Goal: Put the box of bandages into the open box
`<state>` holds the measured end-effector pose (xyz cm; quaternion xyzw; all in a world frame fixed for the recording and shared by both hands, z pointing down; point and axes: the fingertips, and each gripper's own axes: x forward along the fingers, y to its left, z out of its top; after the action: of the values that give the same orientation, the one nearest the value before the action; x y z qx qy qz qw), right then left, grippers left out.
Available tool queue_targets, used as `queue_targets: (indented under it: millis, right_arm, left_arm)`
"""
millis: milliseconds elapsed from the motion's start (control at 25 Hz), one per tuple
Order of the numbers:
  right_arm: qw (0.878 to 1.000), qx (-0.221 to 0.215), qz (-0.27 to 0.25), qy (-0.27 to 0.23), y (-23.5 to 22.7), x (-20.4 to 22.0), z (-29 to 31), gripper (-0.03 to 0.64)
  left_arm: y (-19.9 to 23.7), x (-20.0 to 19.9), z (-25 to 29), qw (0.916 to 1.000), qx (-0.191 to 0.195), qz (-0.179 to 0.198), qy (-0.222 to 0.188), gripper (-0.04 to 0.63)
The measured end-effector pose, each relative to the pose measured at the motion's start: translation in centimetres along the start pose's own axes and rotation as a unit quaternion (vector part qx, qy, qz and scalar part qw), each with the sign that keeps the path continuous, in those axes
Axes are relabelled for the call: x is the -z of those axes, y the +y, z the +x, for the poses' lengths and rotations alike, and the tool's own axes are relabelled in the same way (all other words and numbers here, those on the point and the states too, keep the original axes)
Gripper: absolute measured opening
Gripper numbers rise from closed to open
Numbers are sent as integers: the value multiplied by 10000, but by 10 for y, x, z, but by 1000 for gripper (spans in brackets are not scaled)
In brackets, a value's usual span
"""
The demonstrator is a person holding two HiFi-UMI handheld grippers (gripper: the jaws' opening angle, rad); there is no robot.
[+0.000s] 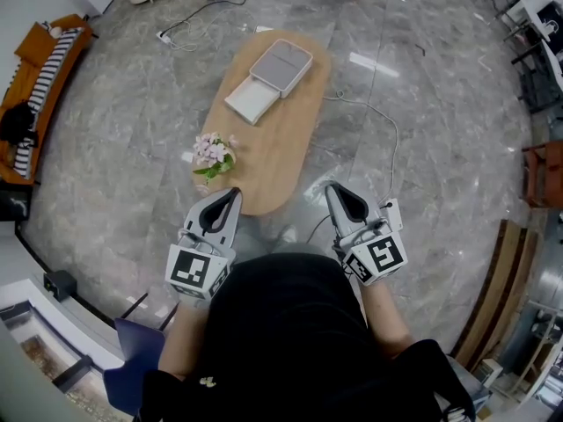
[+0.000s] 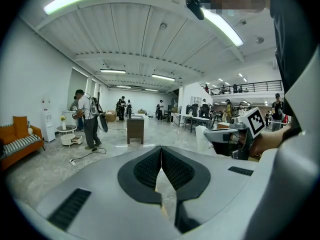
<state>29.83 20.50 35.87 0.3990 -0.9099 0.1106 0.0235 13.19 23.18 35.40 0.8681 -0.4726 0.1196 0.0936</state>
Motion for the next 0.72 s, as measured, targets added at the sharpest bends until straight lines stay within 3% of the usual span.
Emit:
queue_targets:
  millis: [720]
  right_arm:
    - [9990,254,-54,364,-2,-9,113,5]
  left_arm:
    - [115,-14,47,9987,445,-220,-89,11]
